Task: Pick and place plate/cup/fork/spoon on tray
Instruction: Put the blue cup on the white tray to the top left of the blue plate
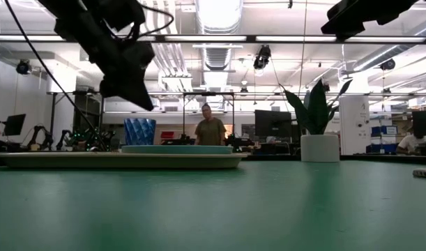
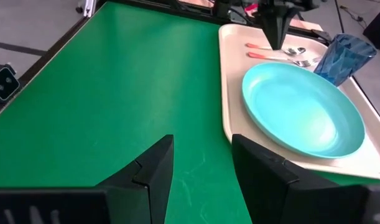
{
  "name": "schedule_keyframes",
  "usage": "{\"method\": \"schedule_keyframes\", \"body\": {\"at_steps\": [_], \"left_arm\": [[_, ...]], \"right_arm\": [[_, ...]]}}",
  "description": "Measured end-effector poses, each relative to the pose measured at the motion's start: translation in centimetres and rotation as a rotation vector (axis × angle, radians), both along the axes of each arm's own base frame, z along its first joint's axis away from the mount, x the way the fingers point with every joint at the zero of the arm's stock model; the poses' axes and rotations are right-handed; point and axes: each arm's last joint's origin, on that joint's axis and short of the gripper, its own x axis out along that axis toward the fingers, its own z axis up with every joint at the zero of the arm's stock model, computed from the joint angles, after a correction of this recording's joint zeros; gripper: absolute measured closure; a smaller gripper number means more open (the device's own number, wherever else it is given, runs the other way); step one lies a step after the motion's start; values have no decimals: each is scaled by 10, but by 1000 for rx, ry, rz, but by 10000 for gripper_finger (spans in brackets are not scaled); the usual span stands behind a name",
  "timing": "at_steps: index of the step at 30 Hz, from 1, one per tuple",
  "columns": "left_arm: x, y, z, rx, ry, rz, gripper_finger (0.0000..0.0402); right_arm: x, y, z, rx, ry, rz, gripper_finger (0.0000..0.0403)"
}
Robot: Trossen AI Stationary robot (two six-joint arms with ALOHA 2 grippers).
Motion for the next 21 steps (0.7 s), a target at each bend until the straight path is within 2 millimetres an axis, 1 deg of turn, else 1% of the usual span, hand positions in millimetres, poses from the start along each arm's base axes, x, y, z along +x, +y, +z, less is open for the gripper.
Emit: {"method": "schedule_keyframes", "body": {"at_steps": [6,10,14,21], "left_arm": [[10,-17,3,97,-112,-44,402],[15,-23,1,139,-177,-17,402],[18,-26,-10,192,-202,37,402],[22,-23,-44,257,-118,106,402]], "right_arm": [[1,0,1,4,-15,0,248],[2,1,2,11,-50,3,248],[4,1,1,6,-64,7,248],[8,3,-1,-2,-70,12,248]]}}
